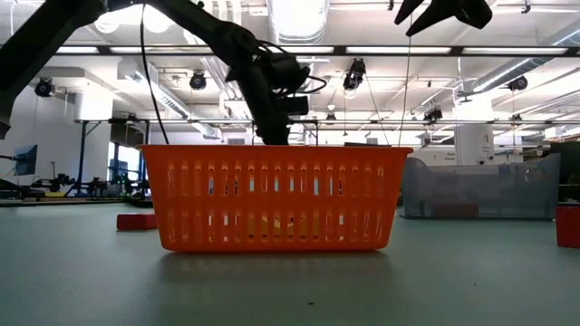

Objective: Sort & place blocks by color
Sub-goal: Put the brown block into the green bin, then put the red block into the black bin

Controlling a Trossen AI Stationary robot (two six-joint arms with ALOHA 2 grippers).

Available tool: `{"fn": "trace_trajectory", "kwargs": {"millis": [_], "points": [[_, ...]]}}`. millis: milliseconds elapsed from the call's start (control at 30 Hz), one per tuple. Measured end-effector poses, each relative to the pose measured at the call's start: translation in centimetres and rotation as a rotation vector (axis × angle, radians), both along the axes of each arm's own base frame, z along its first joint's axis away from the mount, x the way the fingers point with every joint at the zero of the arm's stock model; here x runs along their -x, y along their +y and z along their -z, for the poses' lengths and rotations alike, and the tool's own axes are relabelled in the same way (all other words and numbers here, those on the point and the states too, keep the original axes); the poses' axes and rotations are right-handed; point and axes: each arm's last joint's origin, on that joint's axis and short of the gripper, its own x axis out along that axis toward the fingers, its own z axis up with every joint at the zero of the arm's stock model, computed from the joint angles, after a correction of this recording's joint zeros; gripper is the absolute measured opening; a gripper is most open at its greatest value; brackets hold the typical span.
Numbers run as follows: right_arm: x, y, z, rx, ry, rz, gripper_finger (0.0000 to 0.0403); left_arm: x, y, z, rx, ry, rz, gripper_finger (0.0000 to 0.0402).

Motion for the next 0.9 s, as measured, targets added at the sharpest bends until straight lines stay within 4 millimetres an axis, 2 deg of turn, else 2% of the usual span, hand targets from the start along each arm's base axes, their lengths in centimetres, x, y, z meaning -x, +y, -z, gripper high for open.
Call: {"fn": "trace_trajectory", "kwargs": {"millis": [133, 400, 600, 700, 900], "points": [[0.0, 0.0, 0.0, 0.000, 0.001, 0.000, 0.0127, 0.3, -0.1, 0.8, 0.024, 0.020, -0.021, 0.0123], [0.0, 0.0, 0.0, 0.001, 0.002, -0.002, 0.0127, 0.3, -0.2, 1.0, 0.024, 0.025, -0.017, 0.0173], [0.0, 0.0, 0.0, -0.006, 0.000, -0.001, 0.0127, 0.4, -0.2, 1.0, 0.018, 0.028, -0.022, 0.0179], [0.0, 0.0, 0.0, -0.025, -0.010, 0.013, 0.0127, 0.5, -0.4, 0.2, 0.027, 0.007, -0.051, 0.0179], [-0.1, 0.2, 0.2, -0.144, -0.037, 0.017, 0.0127, 1.3, -1.5, -2.7, 0.066, -0.068, -0.149, 0.0180]]}}
